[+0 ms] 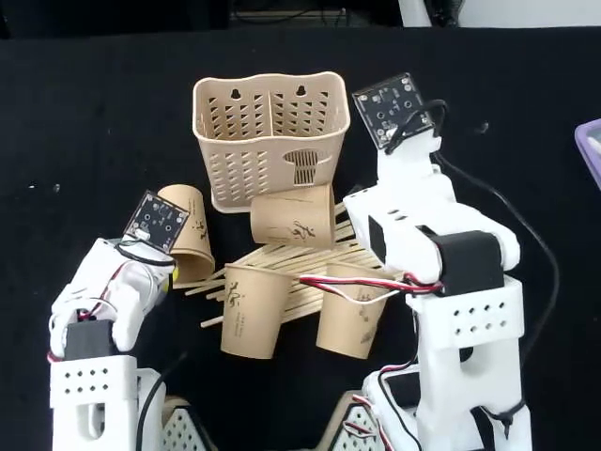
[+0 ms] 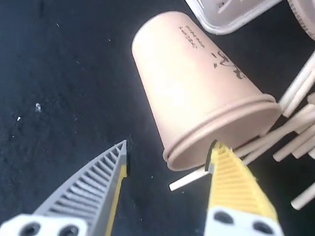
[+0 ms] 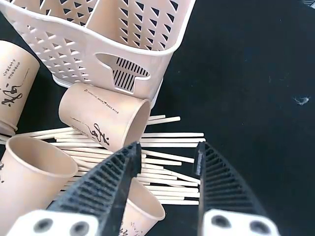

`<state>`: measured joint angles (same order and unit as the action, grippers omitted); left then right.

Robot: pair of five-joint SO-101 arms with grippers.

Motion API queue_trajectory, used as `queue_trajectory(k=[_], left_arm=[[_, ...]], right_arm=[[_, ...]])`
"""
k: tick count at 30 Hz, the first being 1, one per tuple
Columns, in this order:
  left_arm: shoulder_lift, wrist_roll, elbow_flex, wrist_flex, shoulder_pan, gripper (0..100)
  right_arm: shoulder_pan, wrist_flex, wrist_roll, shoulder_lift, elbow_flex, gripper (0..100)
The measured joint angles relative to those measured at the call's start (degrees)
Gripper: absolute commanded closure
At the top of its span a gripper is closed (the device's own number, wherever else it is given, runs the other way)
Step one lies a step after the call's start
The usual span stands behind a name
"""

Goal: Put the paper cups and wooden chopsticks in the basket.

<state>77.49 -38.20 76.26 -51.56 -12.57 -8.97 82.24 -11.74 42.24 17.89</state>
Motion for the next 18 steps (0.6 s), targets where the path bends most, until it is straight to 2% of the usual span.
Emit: queue_trajectory(k=[9,14,18], left_arm=[[0.4,2.4,1.9,2.6,-0.2,74],[0.4,2.6,1.9,2.6,-0.2,80],[0.4,2.7,1.9,2.6,-0.2,80]], right_arm=[[0.0,0.0,0.0,0.1,2.6,80.9],[0.0,-1.6,0.0,0.1,5.7,80.9],[0.0,-2.5,0.0,0.1,6.5,81.0]])
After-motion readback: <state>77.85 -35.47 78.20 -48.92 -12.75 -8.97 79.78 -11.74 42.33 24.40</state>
